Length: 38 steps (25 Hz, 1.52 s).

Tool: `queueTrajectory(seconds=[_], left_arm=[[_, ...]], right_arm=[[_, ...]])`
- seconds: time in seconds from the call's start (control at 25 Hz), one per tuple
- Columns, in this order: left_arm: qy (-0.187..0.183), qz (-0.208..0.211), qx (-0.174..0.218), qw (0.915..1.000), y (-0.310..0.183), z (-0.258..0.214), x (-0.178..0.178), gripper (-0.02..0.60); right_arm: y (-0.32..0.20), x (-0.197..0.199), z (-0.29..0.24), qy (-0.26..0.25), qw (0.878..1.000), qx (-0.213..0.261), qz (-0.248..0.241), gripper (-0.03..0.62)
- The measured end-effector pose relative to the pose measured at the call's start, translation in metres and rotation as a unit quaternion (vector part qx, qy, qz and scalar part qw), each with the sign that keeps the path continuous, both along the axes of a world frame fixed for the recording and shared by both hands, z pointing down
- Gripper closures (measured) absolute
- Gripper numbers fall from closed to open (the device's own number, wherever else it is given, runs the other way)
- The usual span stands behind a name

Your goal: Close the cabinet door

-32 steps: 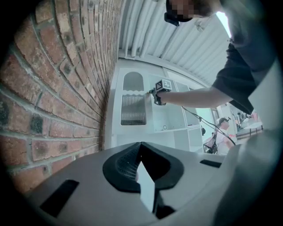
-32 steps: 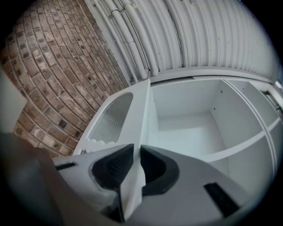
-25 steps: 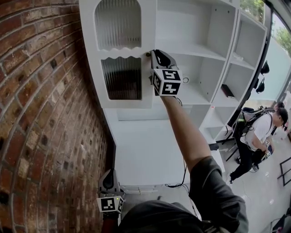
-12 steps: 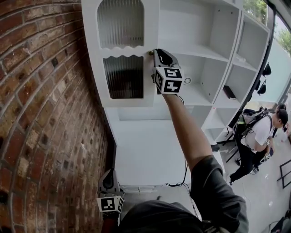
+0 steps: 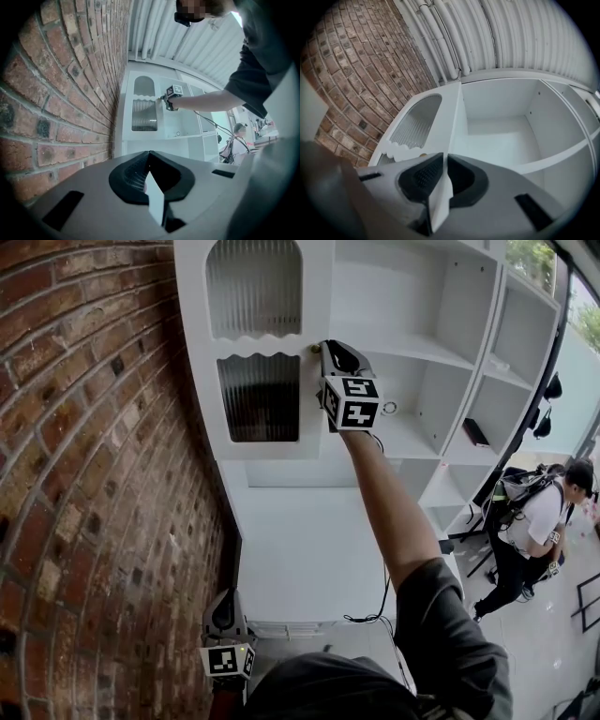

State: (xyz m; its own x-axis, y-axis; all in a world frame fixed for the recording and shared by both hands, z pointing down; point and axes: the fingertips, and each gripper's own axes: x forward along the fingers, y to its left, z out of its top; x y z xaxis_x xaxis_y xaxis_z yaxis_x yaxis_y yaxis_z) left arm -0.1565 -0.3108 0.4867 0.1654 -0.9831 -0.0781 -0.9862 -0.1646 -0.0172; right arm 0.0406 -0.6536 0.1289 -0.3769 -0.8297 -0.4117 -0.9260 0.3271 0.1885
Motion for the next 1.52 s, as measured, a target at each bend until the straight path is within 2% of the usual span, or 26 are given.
queueTrajectory(seconds=[0.6, 0.96, 1.28, 1.52], left_arm=[[-0.001, 0.009, 0.003, 1.0000, -0.001, -0.002, 0.004, 0.580], [-0.010, 0.030, 0.024, 0.9992, -0.013, -0.018, 0.010, 0.580], [-0.032, 0.040, 0.060, 0.9969, -0.030, -0.049, 0.005, 0.580], [-0.058, 0.045, 0.089, 0.9934, -0.037, -0.068, 0.003, 0.580]], right_arm=[[0.025, -0.001, 0.001, 0.033, 0.999, 0.023, 0.011, 0.562], [0.092, 0.002, 0.020, 0.066, 0.995, 0.076, 0.011, 0.562], [0.154, 0.012, 0.066, 0.078, 0.992, 0.097, 0.009, 0.562], [0.199, 0.023, 0.101, 0.066, 0.993, 0.097, 0.009, 0.562]])
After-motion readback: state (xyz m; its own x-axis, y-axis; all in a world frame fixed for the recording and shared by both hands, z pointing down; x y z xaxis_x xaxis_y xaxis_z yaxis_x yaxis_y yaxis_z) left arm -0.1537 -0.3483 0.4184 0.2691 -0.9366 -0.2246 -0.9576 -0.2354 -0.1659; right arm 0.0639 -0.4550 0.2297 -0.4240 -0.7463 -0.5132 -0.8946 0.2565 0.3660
